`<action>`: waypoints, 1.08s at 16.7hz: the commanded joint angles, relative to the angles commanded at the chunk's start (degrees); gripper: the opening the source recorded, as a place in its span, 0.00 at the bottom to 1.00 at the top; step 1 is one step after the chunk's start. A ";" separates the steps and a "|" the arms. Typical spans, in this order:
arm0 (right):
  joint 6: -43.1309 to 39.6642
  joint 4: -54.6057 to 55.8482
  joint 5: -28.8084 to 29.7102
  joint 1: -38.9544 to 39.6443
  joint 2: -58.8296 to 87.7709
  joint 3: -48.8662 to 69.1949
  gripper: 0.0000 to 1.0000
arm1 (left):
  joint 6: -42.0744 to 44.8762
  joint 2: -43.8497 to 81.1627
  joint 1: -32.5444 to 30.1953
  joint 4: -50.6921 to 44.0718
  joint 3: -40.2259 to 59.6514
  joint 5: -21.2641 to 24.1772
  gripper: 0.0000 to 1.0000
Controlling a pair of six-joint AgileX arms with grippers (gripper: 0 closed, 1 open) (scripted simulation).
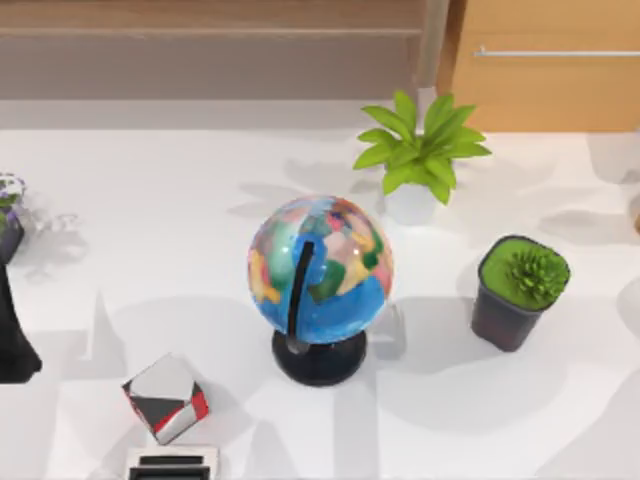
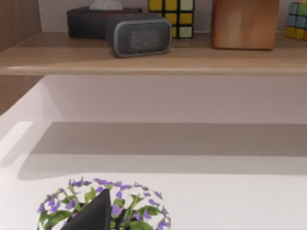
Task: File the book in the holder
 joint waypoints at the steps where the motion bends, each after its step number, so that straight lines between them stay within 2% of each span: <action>1: 0.00 0.00 0.00 0.00 0.00 0.00 0.00 | 0.00 0.00 0.00 0.00 0.00 0.00 1.00; 14: 0.00 0.00 0.00 0.00 0.00 0.00 0.98 | 0.00 0.00 0.00 0.00 0.00 0.00 1.00; 18: 0.00 0.00 0.00 0.00 0.00 0.00 1.00 | 0.00 0.00 0.00 0.00 0.00 0.00 1.00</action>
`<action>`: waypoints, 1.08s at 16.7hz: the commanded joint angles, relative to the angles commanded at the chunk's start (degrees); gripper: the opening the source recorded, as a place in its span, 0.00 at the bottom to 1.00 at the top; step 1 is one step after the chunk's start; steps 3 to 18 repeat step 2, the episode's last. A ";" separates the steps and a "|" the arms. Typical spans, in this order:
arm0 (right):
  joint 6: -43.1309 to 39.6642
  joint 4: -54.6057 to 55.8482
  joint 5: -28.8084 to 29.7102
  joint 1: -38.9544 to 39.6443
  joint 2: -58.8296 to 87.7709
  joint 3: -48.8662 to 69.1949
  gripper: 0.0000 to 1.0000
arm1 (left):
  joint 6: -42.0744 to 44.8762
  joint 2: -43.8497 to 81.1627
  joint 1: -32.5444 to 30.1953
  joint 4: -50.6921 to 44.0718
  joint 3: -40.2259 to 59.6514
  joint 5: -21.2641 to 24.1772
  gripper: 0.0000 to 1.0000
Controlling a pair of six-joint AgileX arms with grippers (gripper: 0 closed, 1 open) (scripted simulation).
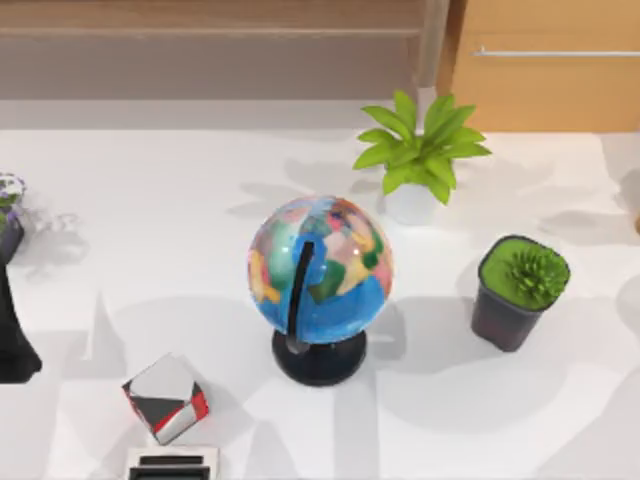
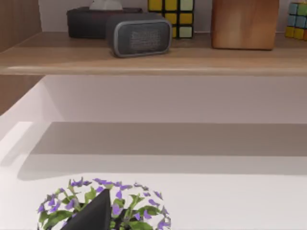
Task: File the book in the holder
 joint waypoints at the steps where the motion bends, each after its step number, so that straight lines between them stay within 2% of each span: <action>1: 0.00 0.00 0.00 0.00 0.00 0.00 1.00 | 0.00 0.00 0.00 0.00 0.00 0.00 1.00; 18: 0.00 0.00 0.00 0.00 0.00 0.00 1.00 | 0.00 0.00 0.00 0.00 0.00 0.00 1.00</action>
